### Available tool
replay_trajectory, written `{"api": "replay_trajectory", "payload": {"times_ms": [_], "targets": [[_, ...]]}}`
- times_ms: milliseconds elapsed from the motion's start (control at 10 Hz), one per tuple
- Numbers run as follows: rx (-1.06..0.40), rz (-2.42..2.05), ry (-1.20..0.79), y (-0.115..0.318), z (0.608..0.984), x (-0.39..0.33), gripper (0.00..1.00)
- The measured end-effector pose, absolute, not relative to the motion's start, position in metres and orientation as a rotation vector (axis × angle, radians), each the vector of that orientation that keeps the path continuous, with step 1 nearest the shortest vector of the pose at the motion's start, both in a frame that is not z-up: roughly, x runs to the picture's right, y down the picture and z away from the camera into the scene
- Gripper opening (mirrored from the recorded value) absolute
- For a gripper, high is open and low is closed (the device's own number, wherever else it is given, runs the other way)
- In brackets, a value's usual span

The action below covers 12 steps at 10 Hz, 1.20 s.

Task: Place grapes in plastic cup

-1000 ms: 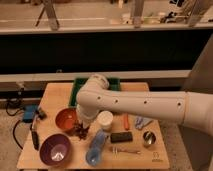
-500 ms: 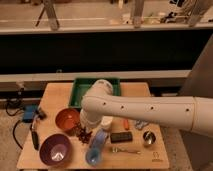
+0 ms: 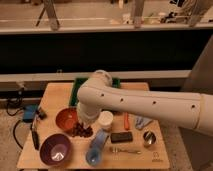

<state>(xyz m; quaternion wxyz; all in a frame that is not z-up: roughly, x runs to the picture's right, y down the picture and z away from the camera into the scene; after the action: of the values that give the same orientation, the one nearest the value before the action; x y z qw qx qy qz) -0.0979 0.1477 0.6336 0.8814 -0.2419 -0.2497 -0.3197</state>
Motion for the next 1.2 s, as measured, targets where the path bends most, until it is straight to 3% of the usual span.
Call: {"api": "replay_trajectory", "payload": {"times_ms": [1200], "targets": [[-0.526, -0.632, -0.621, 0.149, 0.585, -0.095, 0.00]]}}
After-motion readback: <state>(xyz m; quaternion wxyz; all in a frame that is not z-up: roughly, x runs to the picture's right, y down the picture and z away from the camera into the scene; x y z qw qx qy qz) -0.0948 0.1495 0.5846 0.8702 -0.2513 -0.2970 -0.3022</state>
